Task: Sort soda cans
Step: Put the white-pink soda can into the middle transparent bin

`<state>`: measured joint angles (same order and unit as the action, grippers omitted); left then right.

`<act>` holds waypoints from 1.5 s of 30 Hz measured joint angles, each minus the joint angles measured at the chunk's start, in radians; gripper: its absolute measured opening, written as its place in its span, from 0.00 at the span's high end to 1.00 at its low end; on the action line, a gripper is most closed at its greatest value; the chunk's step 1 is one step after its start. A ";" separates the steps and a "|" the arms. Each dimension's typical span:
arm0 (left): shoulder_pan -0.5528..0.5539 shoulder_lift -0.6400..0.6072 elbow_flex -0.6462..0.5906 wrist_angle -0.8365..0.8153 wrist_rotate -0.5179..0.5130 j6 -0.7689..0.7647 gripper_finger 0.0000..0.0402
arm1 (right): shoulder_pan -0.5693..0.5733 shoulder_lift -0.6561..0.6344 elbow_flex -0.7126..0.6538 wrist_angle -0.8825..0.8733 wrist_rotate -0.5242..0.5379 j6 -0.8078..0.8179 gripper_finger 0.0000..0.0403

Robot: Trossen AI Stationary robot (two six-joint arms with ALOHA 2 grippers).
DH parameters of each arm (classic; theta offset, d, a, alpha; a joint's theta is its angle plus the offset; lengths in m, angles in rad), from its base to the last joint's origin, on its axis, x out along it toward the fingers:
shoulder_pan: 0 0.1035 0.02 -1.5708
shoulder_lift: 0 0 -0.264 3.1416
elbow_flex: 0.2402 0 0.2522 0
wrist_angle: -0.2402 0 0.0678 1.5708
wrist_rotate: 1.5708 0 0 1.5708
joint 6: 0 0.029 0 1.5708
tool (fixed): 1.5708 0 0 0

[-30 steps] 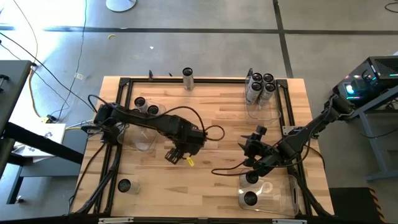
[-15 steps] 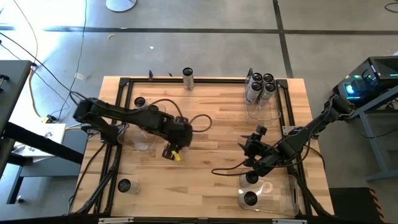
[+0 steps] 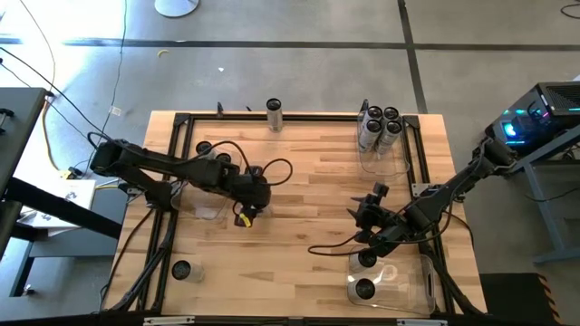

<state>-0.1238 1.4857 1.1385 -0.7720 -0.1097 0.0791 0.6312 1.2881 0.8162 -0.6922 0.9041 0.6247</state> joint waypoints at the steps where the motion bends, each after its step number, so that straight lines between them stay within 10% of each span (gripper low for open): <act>1: 0.000 0.000 -0.001 0.003 0.000 -0.001 0.34 | 0.000 0.000 0.000 0.002 -0.001 0.002 0.60; 26: 0.066 0.007 0.115 -0.118 0.059 -0.060 0.22 | 0.000 0.000 0.000 0.013 -0.003 0.004 0.60; 45: 0.204 0.006 0.229 -0.296 0.118 -1.032 0.22 | 0.000 0.000 0.000 0.009 -0.002 -0.004 0.60</act>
<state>0.0803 1.4921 1.3678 -1.0677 0.0082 -0.9528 0.6312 1.2881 0.8162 -0.6828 0.9016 0.6209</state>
